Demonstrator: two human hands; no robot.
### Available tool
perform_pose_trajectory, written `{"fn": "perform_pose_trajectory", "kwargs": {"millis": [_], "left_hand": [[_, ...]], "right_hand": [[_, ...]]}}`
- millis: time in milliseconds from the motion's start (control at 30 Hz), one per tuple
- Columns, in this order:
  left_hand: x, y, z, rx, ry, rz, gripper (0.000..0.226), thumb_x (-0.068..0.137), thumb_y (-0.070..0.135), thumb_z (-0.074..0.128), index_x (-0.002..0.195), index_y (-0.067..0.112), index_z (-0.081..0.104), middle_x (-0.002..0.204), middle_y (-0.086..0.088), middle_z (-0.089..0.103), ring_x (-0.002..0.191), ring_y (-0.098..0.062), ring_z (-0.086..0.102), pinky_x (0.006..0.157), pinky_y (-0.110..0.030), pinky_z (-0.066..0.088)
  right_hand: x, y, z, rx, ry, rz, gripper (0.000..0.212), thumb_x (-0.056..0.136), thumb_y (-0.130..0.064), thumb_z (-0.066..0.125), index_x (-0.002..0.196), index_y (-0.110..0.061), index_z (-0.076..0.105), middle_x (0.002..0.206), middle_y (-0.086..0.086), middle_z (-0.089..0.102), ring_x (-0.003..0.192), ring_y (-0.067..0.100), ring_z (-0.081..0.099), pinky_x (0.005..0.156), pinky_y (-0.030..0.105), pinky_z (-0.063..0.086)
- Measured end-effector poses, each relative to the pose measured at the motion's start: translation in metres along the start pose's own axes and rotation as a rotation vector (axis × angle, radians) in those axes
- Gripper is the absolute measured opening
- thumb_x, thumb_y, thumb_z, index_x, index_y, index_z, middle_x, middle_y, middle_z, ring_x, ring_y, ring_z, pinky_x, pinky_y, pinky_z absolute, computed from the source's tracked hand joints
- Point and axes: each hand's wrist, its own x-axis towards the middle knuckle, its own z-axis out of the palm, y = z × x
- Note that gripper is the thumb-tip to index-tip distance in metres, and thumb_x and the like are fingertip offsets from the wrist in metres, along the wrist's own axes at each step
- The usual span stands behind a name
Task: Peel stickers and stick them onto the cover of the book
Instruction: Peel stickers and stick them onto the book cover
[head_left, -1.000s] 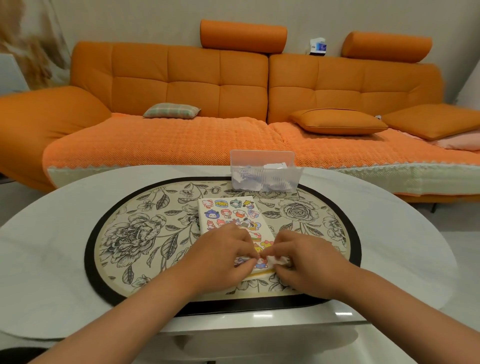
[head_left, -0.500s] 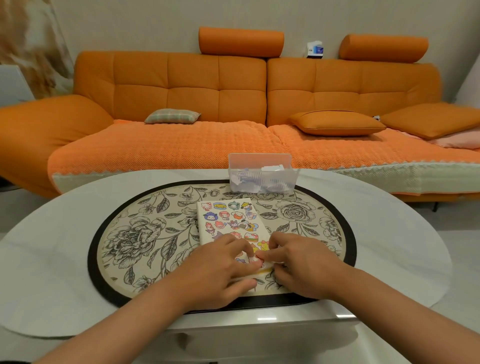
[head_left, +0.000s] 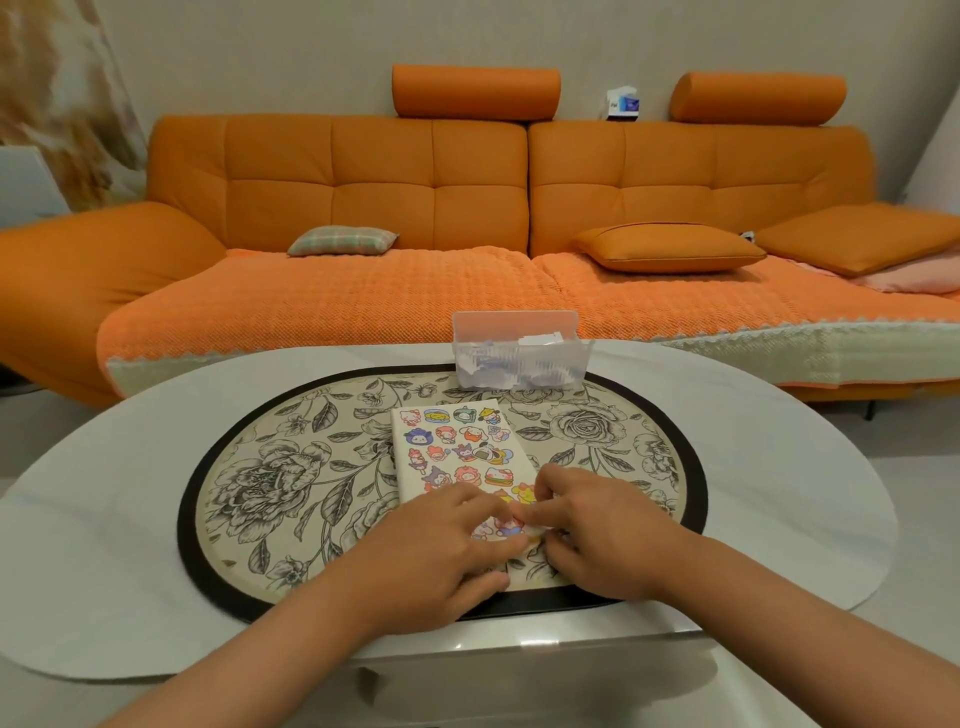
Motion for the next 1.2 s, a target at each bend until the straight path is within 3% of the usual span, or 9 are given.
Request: {"fn": "perform_pose_trajectory", "kwargs": {"millis": [167, 333, 433, 500, 633, 767, 867, 1067, 1200], "left_hand": [[0.000, -0.002, -0.002, 0.020, 0.053, 0.054, 0.029, 0.097, 0.037, 0.053, 0.117, 0.026, 0.071, 0.117, 0.006, 0.067, 0.107, -0.016, 0.063, 0.075, -0.028, 0.057], [-0.003, -0.007, -0.001, -0.052, 0.067, 0.045, 0.025, 0.095, 0.034, 0.057, 0.105, 0.025, 0.077, 0.117, 0.009, 0.073, 0.113, -0.015, 0.067, 0.088, -0.030, 0.058], [-0.003, -0.009, -0.001, -0.141, 0.087, -0.042, 0.023, 0.091, 0.036, 0.060, 0.098, 0.025, 0.080, 0.111, 0.012, 0.075, 0.108, -0.008, 0.068, 0.085, -0.027, 0.059], [-0.002, -0.010, -0.006, -0.222, 0.096, -0.147, 0.030, 0.092, 0.044, 0.057, 0.103, 0.026, 0.078, 0.111, 0.014, 0.074, 0.103, -0.003, 0.068, 0.079, -0.027, 0.059], [0.000, -0.012, -0.006, -0.254, 0.069, -0.254, 0.048, 0.094, 0.057, 0.045, 0.132, 0.034, 0.062, 0.126, 0.015, 0.065, 0.115, -0.001, 0.056, 0.092, -0.025, 0.051], [-0.002, -0.011, -0.001, -0.153, 0.016, -0.192, 0.051, 0.096, 0.059, 0.044, 0.131, 0.029, 0.065, 0.133, 0.009, 0.058, 0.120, -0.008, 0.053, 0.094, -0.029, 0.050], [-0.004, -0.015, -0.002, -0.129, 0.007, -0.162, 0.046, 0.096, 0.059, 0.043, 0.126, 0.032, 0.067, 0.132, 0.010, 0.060, 0.116, -0.009, 0.056, 0.087, -0.026, 0.050], [0.007, -0.020, -0.010, -0.296, -0.023, -0.278, 0.050, 0.094, 0.062, 0.038, 0.120, 0.035, 0.071, 0.124, 0.021, 0.062, 0.114, 0.008, 0.052, 0.091, -0.017, 0.046], [0.019, -0.041, -0.014, -0.487, 0.103, -0.415, 0.033, 0.096, 0.050, 0.053, 0.121, 0.034, 0.068, 0.115, 0.025, 0.062, 0.110, 0.010, 0.052, 0.094, -0.020, 0.046]], "right_hand": [[0.000, 0.001, -0.003, 0.001, -0.016, 0.008, 0.042, 0.097, -0.033, 0.048, 0.137, -0.041, 0.057, 0.115, -0.007, 0.052, 0.096, 0.013, 0.054, 0.065, 0.026, 0.034], [0.002, 0.004, -0.005, 0.027, -0.051, 0.018, 0.041, 0.098, -0.034, 0.049, 0.138, -0.041, 0.057, 0.117, -0.009, 0.053, 0.085, 0.004, 0.041, 0.061, 0.020, 0.029], [0.003, 0.004, -0.008, 0.023, -0.063, 0.025, 0.044, 0.098, -0.034, 0.048, 0.141, -0.041, 0.054, 0.120, -0.011, 0.052, 0.092, 0.006, 0.048, 0.067, 0.022, 0.033], [0.002, 0.003, -0.008, 0.013, -0.060, 0.017, 0.047, 0.097, -0.035, 0.047, 0.144, -0.042, 0.049, 0.120, -0.010, 0.051, 0.098, 0.009, 0.051, 0.069, 0.023, 0.033], [0.000, -0.001, -0.006, -0.033, -0.068, -0.039, 0.050, 0.097, -0.033, 0.042, 0.146, -0.044, 0.042, 0.118, -0.003, 0.047, 0.099, 0.016, 0.050, 0.069, 0.027, 0.033], [0.004, 0.006, -0.009, -0.055, -0.064, -0.041, 0.046, 0.096, -0.041, 0.038, 0.139, -0.042, 0.054, 0.117, -0.006, 0.053, 0.094, 0.014, 0.055, 0.066, 0.027, 0.039], [0.006, 0.013, -0.012, 0.014, -0.058, -0.011, 0.060, 0.085, -0.054, 0.025, 0.129, -0.042, 0.065, 0.115, -0.013, 0.058, 0.090, 0.010, 0.058, 0.066, 0.026, 0.042], [0.028, 0.018, -0.020, 0.050, -0.064, 0.067, 0.031, 0.094, -0.042, 0.048, 0.115, -0.042, 0.072, 0.107, -0.020, 0.062, 0.086, 0.002, 0.057, 0.069, 0.023, 0.045], [0.059, 0.020, -0.021, 0.092, 0.006, 0.171, 0.029, 0.097, -0.039, 0.050, 0.119, -0.041, 0.069, 0.112, -0.021, 0.063, 0.073, -0.010, 0.047, 0.067, 0.021, 0.038]]}}
